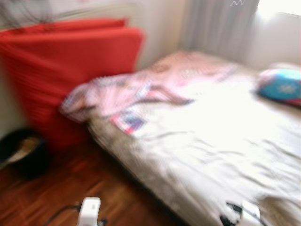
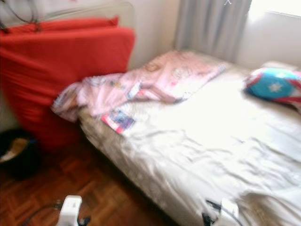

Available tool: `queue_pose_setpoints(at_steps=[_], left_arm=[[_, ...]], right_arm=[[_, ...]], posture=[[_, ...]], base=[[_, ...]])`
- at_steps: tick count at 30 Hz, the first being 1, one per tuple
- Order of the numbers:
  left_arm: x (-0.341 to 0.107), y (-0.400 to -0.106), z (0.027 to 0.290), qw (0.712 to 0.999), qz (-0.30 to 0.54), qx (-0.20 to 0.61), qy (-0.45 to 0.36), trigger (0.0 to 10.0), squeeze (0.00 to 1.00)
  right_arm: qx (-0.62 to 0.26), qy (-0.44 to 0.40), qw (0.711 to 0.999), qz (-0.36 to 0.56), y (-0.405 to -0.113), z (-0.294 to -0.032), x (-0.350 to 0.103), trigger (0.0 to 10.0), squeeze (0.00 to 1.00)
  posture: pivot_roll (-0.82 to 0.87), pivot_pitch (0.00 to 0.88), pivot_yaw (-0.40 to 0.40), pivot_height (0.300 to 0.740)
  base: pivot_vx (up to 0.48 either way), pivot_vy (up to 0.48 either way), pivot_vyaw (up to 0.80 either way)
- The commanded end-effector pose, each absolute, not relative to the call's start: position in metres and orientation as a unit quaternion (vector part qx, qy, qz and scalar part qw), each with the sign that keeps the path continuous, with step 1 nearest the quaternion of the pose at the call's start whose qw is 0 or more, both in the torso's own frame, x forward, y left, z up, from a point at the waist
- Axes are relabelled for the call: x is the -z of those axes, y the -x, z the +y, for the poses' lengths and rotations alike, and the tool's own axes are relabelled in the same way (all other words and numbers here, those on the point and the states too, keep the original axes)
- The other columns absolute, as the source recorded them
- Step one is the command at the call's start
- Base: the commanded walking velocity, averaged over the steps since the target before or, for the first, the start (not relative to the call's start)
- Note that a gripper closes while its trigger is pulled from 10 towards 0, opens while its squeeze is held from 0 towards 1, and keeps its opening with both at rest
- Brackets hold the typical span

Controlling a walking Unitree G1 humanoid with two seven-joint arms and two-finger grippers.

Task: Clean up the room

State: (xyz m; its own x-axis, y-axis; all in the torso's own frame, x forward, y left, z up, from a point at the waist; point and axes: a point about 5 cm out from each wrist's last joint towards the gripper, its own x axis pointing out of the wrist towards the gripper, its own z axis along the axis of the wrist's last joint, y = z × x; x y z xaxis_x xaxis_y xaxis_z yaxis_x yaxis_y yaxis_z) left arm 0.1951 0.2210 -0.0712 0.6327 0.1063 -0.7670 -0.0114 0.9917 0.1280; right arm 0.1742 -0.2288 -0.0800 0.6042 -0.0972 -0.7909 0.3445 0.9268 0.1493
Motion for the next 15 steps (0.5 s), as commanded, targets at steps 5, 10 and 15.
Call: queue_pose_setpoints(at_steps=[5,10,15], left_arm=[[0.0732,-0.1915,0.2210,0.900,0.432,-0.037,-0.053,10.0,0.00],[0.0731,-0.1916,0.2211,0.900,0.432,-0.038,-0.053,10.0,0.00],[0.0728,-0.1922,0.2213,0.900,0.431,-0.036,-0.058,10.0,0.00]], right_arm=[[0.123,-0.144,0.881,0.433,-0.1726,-0.2274,0.0813,10.0,0.00],[0.123,-0.144,0.881,0.433,-0.1727,-0.2274,0.0812,10.0,0.00],[0.123,-0.144,0.881,0.433,-0.1731,-0.2275,0.0810,10.0,0.00]], posture=[[0.02,0.010,-0.002,0.740],[0.02,0.015,-0.003,0.740],[0.02,0.024,-0.005,0.740]], base=[[0.000,0.000,-0.79],[0.000,0.000,-0.79],[0.000,0.000,-0.79]])
